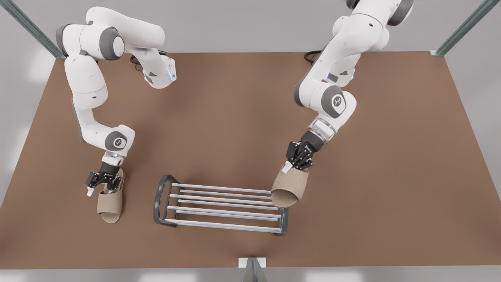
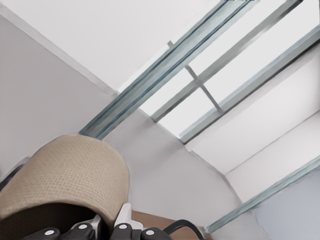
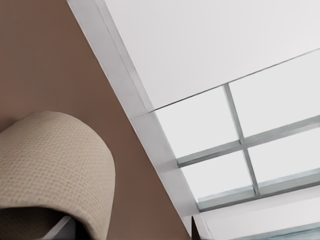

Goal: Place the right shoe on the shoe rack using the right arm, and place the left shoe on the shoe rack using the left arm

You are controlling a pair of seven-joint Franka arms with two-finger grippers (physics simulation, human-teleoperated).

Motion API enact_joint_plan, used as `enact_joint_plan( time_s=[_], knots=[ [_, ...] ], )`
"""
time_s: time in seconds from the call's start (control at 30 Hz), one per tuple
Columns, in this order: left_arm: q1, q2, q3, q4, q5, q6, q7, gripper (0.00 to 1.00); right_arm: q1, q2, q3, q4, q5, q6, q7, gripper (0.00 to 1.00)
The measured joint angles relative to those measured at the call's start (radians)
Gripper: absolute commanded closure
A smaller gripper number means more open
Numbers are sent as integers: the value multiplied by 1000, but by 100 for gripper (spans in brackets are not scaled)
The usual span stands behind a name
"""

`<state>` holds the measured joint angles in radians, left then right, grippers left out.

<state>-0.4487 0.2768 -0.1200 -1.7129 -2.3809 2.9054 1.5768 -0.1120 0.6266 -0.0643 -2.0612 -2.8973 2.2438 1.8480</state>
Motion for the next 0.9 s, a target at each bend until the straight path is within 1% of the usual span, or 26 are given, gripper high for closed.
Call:
enact_joint_plan(
  time_s=[0.07,0.13,0.2,0.37,0.4,0.43,0.47,0.5,0.53,0.63,0.8,0.83,0.87,0.9],
  knots=[
    [2,16,-69,61,-13,109,-38,75,0,5,-1,8,0,-1,7,14],
    [-23,80,-117,152,-25,201,-75,75,0,8,-2,12,0,-2,13,20],
    [-57,177,-129,262,-33,276,-110,75,0,10,-2,18,0,-3,18,23],
    [-83,374,-120,468,-34,380,-183,75,0,24,-7,40,0,-3,29,25],
    [-83,411,-112,507,-30,391,-196,75,0,27,-7,41,0,-4,31,31],
    [-82,454,-108,555,-26,400,-207,75,0,28,-8,42,0,-4,33,46],
    [-82,492,-106,597,-22,407,-219,75,0,29,-8,42,0,-4,34,67],
    [-82,521,-105,629,-18,413,-229,75,0,28,-8,42,0,-4,36,77],
    [-83,541,-104,646,-16,416,-239,75,0,27,-8,43,0,-5,38,79],
    [-102,586,-102,694,-9,422,-265,75,1,10,-8,45,0,0,42,79],
    [-131,664,-81,811,3,404,-300,75,10,-118,-6,26,0,44,50,79],
    [-131,670,-76,822,6,392,-306,73,20,-150,-5,11,0,59,53,79],
    [-130,673,-69,828,8,375,-312,46,31,-184,-5,-8,0,76,58,79],
    [-126,674,-64,832,10,356,-318,0,46,-225,-5,-31,0,98,65,79]
  ],
)
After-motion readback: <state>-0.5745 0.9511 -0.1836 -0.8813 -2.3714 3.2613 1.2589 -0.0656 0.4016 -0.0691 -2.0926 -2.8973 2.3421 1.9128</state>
